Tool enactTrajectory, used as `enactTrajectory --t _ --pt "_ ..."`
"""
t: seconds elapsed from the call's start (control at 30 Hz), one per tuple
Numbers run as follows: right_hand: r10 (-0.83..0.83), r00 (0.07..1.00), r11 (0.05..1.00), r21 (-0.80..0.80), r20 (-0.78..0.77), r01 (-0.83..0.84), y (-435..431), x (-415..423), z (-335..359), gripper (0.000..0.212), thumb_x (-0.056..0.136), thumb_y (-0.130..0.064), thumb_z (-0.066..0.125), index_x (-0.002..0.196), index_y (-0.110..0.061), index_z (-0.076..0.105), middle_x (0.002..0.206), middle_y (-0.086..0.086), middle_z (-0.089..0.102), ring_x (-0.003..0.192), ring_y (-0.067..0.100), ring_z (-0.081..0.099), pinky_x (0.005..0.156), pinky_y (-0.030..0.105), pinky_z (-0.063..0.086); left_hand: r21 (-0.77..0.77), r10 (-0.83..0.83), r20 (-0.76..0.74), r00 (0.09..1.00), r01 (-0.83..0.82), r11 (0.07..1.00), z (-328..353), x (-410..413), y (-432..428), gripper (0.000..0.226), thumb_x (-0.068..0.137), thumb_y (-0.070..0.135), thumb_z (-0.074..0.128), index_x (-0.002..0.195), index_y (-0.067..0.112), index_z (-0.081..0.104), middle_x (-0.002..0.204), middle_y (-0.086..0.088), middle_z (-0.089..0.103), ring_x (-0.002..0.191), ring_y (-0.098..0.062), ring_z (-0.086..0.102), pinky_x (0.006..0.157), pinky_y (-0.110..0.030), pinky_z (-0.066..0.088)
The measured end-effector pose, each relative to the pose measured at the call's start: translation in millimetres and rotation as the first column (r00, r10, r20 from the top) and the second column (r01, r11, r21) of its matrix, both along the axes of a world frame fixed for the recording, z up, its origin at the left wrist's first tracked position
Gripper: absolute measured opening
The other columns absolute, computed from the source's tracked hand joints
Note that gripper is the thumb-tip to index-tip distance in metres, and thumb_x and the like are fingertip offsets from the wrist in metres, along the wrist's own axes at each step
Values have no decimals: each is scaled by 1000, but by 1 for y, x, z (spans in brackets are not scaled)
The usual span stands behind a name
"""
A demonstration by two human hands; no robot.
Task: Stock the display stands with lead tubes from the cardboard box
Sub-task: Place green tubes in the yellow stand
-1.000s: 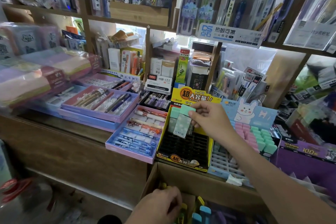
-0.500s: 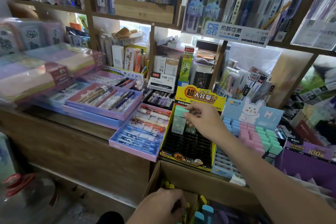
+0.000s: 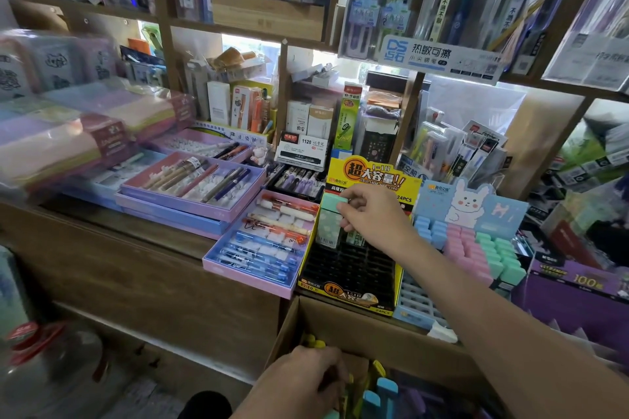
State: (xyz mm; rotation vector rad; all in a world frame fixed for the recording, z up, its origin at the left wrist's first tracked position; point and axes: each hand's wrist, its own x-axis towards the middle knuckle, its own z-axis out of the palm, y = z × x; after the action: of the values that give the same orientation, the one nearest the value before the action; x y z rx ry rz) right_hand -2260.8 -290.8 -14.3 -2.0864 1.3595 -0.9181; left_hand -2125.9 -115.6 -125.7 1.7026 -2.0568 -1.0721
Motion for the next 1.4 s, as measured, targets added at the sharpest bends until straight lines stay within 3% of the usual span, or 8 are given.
enactTrajectory --t 0.33,0.57,0.67,0.83,1.0,1.17,1.23,1.4 --pt "-39 908 961 -266 -417 -81 14 -6 -4 24 101 -17 61 124 -13 67 110 7 74 100 29 68 84 46 57 -18 8 15 1000 -8 1000 -2 0 1 11 88 49 57 99 51 56 101 17 60 93 -4 64 86 -28 55" --pt "-45 864 968 -235 -502 -87 21 -7 0 30 103 -19 55 131 -13 64 117 12 73 107 33 66 86 47 56 -74 -24 10 1000 25 997 -6 2 3 12 87 49 55 99 49 56 97 18 66 88 0 64 80 -31 58" --pt "-29 912 974 -215 -408 -65 33 -14 -1 41 102 -18 59 143 -17 57 109 5 72 98 25 67 82 42 56 -103 -41 19 999 43 994 -8 3 4 10 88 49 55 98 50 57 93 20 65 84 3 61 73 -25 54" --pt "-24 999 999 -45 -45 22 83 -40 -13 22 99 -16 63 118 -23 71 89 -12 67 73 6 67 70 25 58 -131 -55 -7 998 54 990 -6 0 5 6 92 39 59 97 41 59 89 25 63 86 5 60 73 -27 53" --pt "-24 999 976 219 49 13 145 -80 -47 22 96 -12 68 100 -34 69 83 -3 75 73 7 74 66 24 62 -93 -64 -43 997 60 994 2 -5 9 10 94 20 66 101 26 67 97 8 69 91 -3 63 83 -28 53" --pt "-33 995 876 476 -97 75 190 -116 -92 19 92 -17 74 105 -31 70 89 -9 73 79 0 71 70 17 57 32 -140 169 976 137 990 6 -10 26 29 92 32 68 119 32 58 116 11 62 105 -6 60 93 -30 53" --pt "-5 982 826 553 -186 109 203 -125 -108 26 89 -23 78 114 -27 69 95 -8 72 86 3 70 80 26 60 81 -141 266 954 124 989 3 -12 37 37 91 39 67 125 37 52 123 12 57 112 -9 57 99 -34 51" --pt "2 905 815 524 -426 245 224 -141 -125 35 84 -29 82 114 -34 65 101 -16 65 98 9 65 88 36 57 82 -83 424 902 53 995 -9 -13 57 66 91 44 66 148 32 36 149 7 41 138 -15 40 114 -34 38"
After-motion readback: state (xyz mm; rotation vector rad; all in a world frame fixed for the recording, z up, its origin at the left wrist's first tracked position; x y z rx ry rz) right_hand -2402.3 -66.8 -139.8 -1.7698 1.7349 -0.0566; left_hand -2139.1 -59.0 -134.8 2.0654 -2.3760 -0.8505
